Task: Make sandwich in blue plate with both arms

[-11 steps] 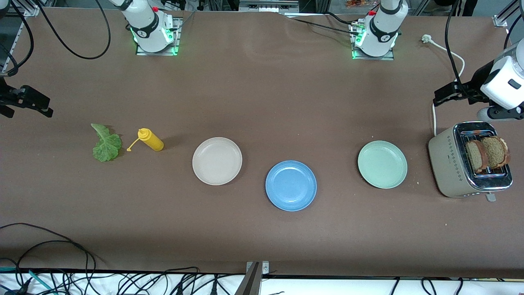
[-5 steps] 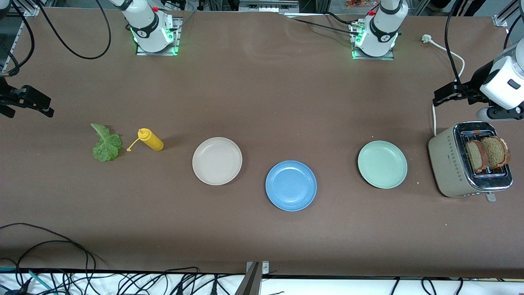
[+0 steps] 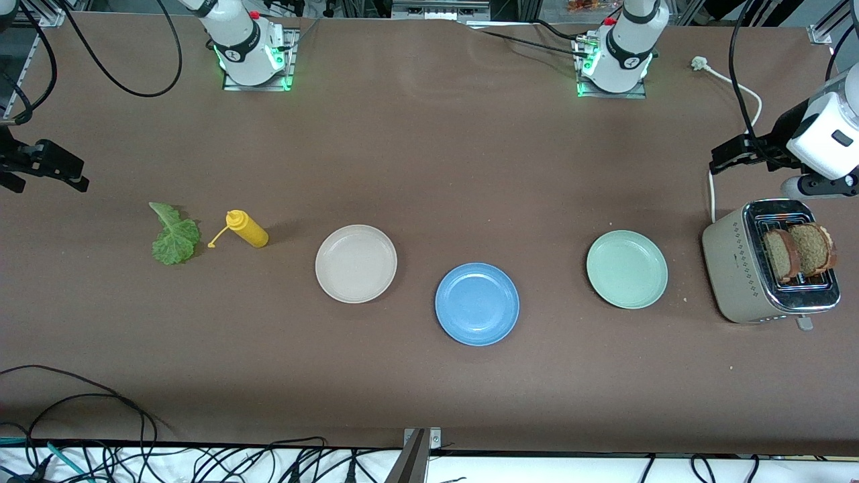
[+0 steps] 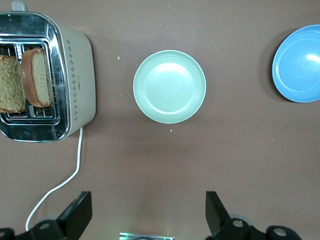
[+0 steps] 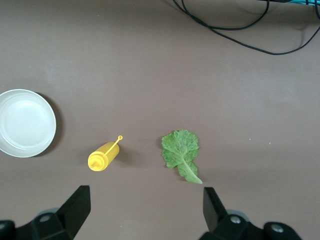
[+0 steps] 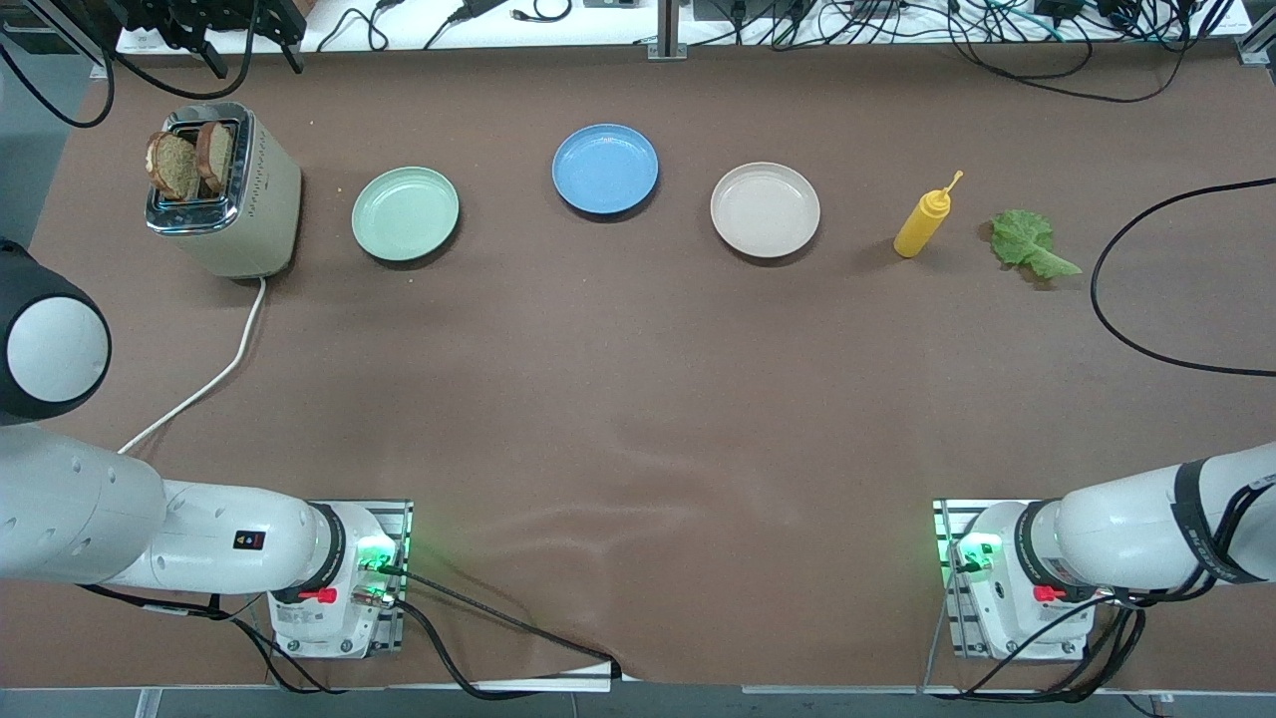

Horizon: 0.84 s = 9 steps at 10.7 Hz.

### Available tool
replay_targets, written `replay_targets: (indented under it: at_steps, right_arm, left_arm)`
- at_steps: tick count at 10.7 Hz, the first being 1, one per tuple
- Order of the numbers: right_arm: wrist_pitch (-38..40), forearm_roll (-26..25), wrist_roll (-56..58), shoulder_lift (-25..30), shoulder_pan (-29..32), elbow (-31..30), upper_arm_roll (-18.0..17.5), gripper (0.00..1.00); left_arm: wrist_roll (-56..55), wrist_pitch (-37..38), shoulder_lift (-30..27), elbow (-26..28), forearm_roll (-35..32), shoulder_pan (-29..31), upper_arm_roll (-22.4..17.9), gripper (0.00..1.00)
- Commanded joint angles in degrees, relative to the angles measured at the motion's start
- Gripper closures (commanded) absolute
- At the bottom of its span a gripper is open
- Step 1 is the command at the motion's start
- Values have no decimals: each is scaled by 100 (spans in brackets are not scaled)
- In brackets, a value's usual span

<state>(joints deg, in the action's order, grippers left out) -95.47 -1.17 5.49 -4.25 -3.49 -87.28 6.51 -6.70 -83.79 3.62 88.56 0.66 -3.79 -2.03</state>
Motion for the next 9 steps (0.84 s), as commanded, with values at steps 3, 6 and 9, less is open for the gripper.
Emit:
replay_targets:
  at_steps: [3, 6, 9]
  right_arm:
    - [160, -15, 57, 65, -3, -8, 9, 0]
    - [195, -15, 66, 65, 6, 1, 9, 0]
    - [222, -15, 66, 65, 6, 1, 9, 0]
  left_arm:
    - [37, 126, 68, -146, -136, 1, 1, 0]
    - [46, 109, 77, -137, -137, 10, 1, 0]
    - [46, 109, 77, -137, -145, 10, -8, 0]
